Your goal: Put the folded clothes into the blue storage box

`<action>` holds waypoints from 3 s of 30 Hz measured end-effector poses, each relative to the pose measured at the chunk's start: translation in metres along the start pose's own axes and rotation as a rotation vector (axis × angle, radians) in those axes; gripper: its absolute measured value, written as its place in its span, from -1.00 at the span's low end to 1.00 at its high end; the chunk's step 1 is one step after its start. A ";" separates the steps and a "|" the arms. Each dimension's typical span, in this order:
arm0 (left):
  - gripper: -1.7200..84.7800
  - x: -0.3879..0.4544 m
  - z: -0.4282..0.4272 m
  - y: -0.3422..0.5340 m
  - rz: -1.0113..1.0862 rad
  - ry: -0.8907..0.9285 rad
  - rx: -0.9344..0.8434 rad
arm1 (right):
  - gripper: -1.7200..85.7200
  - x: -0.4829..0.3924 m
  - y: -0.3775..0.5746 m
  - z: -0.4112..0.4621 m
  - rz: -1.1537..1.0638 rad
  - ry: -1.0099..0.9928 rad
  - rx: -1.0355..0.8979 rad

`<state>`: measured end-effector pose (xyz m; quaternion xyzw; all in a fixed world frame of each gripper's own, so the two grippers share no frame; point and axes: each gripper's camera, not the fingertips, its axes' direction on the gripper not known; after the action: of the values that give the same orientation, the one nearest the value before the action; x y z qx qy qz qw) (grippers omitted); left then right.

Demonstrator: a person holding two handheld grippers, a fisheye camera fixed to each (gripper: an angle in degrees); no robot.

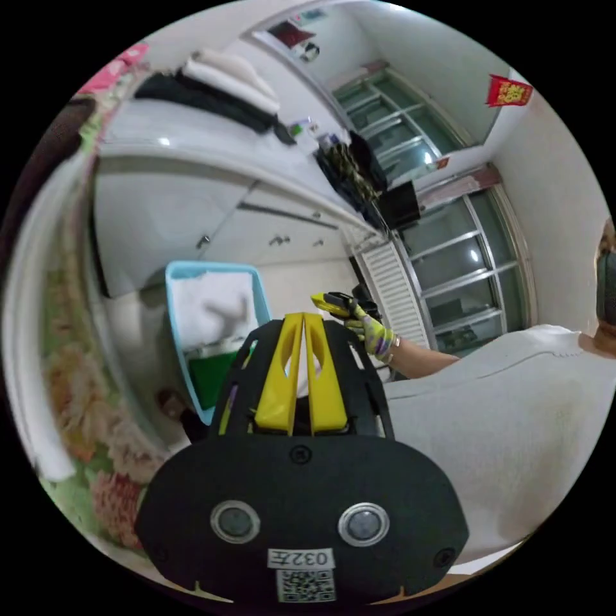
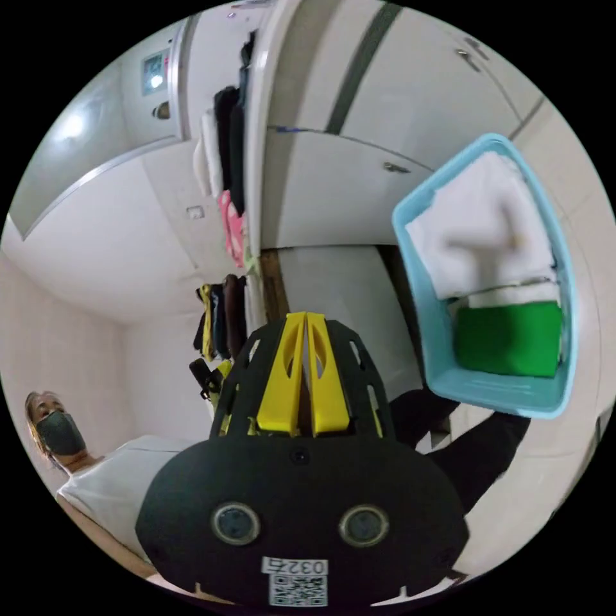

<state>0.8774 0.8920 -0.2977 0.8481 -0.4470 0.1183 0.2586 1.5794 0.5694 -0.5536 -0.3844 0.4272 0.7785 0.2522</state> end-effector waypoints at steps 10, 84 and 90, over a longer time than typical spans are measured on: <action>-0.85 -0.028 -0.172 0.220 -0.427 -0.100 0.714 | -0.78 -0.110 0.021 0.178 -0.222 -0.172 -0.532; -0.91 -0.034 -0.167 0.055 -0.167 0.149 0.391 | -0.87 -0.176 0.060 0.038 -0.459 -0.123 -0.157; -0.91 -0.068 -0.029 -0.007 -0.284 0.219 -0.049 | -0.87 -0.056 0.085 -0.033 -0.133 0.017 0.012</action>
<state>0.8453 0.9586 -0.3047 0.8782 -0.2948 0.1611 0.3405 1.5628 0.4937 -0.4794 -0.4171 0.4075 0.7542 0.3020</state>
